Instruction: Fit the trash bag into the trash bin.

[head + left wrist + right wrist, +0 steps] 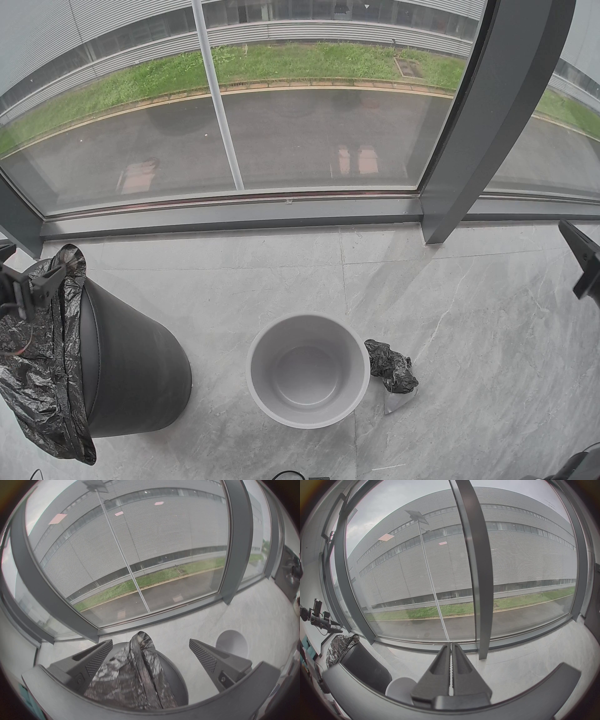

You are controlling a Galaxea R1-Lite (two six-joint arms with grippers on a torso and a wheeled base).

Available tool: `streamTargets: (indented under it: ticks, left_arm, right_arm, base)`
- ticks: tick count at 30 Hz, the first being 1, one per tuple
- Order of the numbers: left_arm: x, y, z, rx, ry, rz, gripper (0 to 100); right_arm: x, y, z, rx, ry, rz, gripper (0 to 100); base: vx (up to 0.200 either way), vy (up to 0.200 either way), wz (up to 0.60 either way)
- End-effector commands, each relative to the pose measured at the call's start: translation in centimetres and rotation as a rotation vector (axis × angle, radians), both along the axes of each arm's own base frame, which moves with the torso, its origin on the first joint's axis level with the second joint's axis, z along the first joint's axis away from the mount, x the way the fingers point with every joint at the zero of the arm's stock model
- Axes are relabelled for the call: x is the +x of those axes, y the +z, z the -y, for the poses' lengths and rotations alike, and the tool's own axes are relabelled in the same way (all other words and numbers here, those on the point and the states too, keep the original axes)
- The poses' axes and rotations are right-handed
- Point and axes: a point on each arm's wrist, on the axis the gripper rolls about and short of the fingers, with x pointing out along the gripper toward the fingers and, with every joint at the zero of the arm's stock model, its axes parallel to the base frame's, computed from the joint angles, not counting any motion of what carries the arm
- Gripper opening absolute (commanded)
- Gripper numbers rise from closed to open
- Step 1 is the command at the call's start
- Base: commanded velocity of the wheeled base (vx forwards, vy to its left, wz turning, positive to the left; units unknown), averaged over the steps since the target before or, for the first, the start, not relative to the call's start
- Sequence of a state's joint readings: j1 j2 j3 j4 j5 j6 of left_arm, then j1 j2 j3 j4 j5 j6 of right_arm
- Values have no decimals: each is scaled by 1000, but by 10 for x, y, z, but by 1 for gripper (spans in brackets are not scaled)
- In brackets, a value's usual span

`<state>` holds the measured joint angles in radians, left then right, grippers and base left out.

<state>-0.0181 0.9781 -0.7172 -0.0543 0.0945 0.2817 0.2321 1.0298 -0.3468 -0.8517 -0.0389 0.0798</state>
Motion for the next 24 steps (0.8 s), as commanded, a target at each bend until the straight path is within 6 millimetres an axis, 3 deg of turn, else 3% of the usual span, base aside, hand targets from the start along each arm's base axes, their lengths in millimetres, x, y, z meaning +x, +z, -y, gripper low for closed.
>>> streamTargets:
  ticks: [1,6,11,16,24]
  left_arm:
    - [153,-20,-4,180,-5,-228,100]
    - [181,-26,-19,176,45,-248,100]
    - [179,-21,-21,175,57,-235,100]
    - [163,-8,-20,176,64,-199,100]
    - [114,7,-15,154,64,-141,100]
  right_arm:
    - [81,-34,-43,9,51,-90,0]
    - [79,-33,-43,10,50,-84,0]
    - [80,-34,-44,8,54,-88,0]
    - [80,-34,-44,8,51,-90,0]
    - [80,-34,-44,9,54,-90,0]
  base:
    - [0,0,0]
    - [0,0,0]
    - [0,0,0]
    - [0,0,0]
    - [0,0,0]
